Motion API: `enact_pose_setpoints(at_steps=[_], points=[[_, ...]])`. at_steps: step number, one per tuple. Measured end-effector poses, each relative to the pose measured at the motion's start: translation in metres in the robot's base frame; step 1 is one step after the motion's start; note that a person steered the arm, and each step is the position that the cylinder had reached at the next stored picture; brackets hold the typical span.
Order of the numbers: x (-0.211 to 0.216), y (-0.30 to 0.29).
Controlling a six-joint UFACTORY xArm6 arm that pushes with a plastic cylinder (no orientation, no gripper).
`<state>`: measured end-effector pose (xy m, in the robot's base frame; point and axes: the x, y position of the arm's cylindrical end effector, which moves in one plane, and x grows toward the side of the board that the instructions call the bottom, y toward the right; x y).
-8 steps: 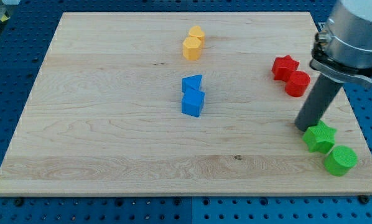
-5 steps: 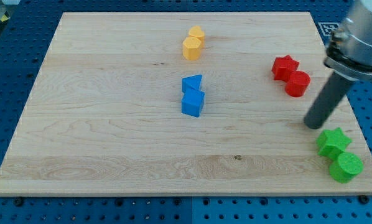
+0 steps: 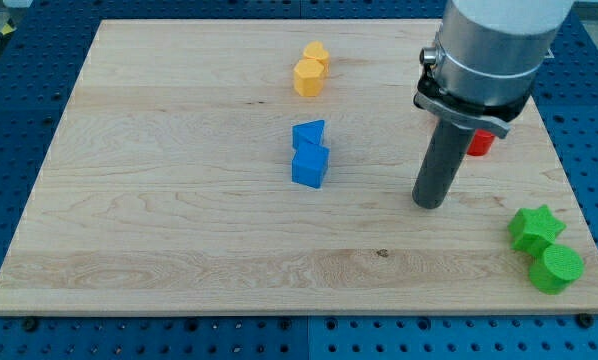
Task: Slide the blue triangle slightly left
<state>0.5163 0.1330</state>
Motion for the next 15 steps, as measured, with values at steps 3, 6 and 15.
enact_pose_setpoints(at_steps=[3, 6, 15], points=[[0.015, 0.000], [0.006, -0.013], [-0.084, -0.081]])
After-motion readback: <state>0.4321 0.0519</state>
